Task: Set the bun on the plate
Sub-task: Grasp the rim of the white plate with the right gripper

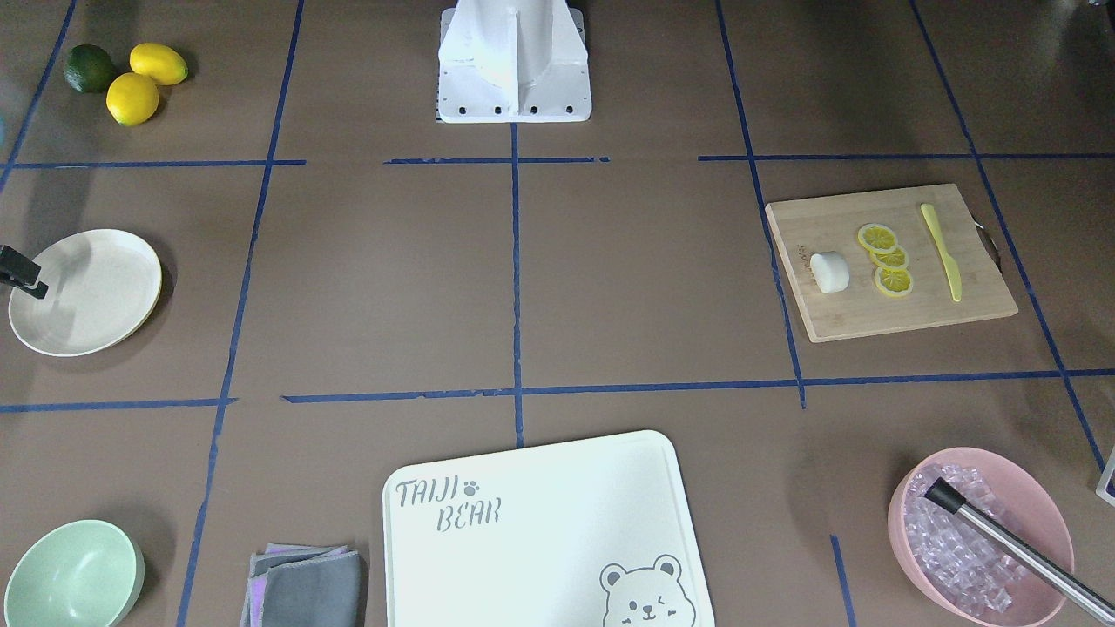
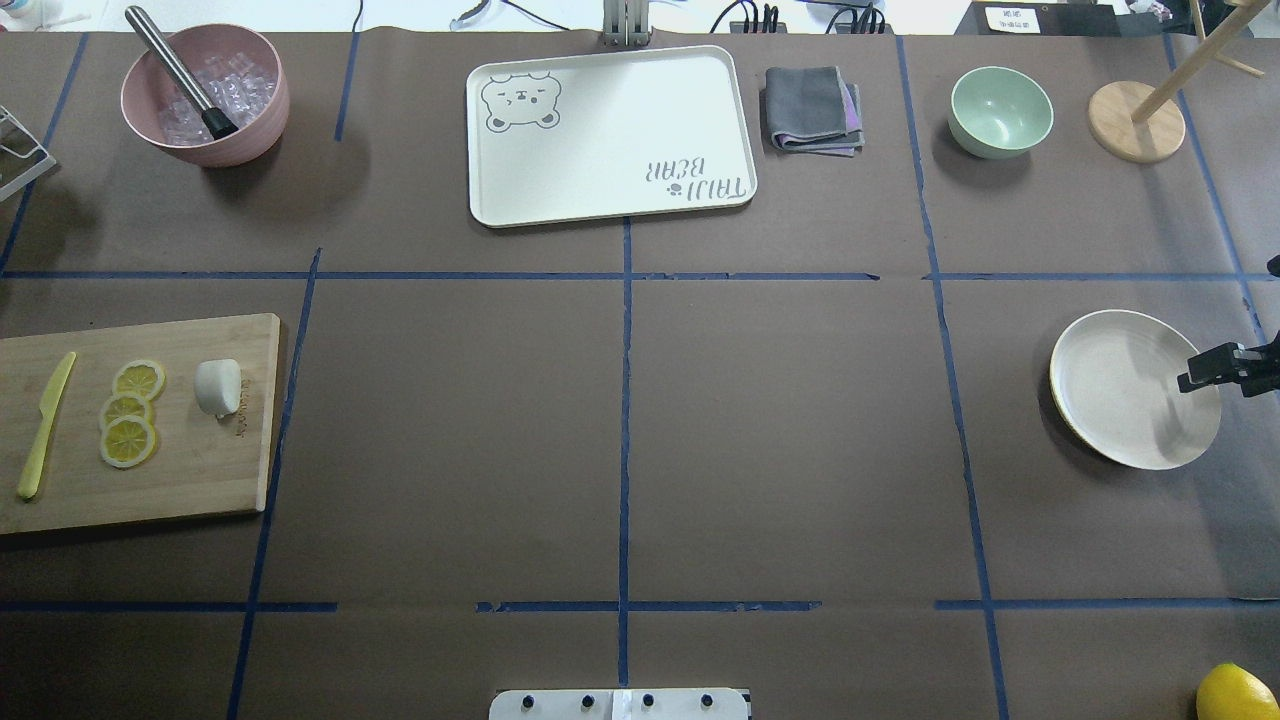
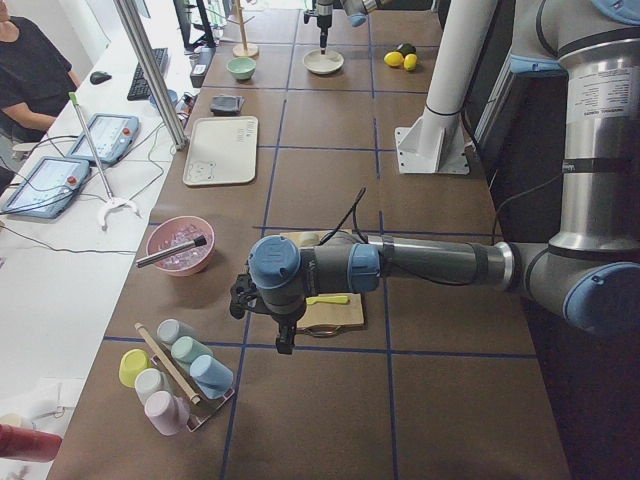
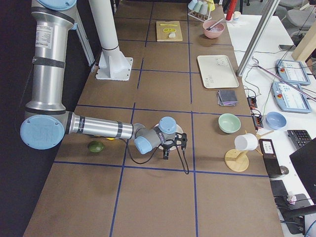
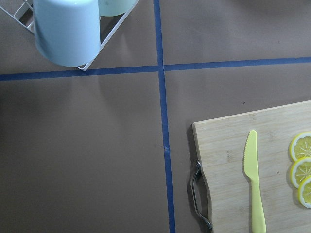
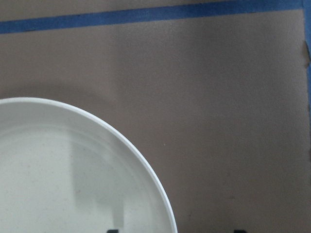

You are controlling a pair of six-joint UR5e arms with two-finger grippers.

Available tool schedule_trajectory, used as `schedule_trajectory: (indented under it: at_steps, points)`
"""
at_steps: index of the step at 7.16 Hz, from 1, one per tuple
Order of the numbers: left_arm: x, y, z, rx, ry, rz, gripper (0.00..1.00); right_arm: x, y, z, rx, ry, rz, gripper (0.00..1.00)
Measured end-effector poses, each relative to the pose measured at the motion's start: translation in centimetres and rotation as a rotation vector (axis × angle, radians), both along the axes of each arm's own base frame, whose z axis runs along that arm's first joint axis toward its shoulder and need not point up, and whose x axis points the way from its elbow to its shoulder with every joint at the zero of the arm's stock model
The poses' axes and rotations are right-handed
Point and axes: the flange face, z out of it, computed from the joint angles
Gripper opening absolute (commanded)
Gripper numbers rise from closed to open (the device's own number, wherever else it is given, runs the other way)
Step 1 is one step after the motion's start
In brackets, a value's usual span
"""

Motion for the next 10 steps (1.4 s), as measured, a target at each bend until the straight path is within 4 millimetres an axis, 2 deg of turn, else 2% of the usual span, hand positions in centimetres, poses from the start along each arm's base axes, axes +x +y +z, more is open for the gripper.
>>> schedule_trajectory:
  at_steps: [1,4,6,7,10]
  points:
    - [0.0,0.0,0.0,0.001,0.000,0.000,1.00,0.0,0.0,0.0,0.001,-0.001,-0.001,0.02]
    - [0.0,0.0,0.0,0.002,0.000,0.001,1.00,-0.1,-0.1,-0.4,0.010,-0.008,-0.004,0.00]
    - [0.0,0.0,-0.2,0.005,0.000,0.000,1.00,0.0,-0.1,-1.9,0.034,-0.021,0.000,0.00]
    - [0.0,0.0,-0.3,0.006,0.000,0.000,1.00,0.1,-0.1,-3.7,0.052,-0.040,0.010,0.00]
    - [0.0,0.0,-0.5,0.010,-0.003,-0.001,1.00,0.8,-0.3,-12.5,0.082,-0.159,0.080,0.00]
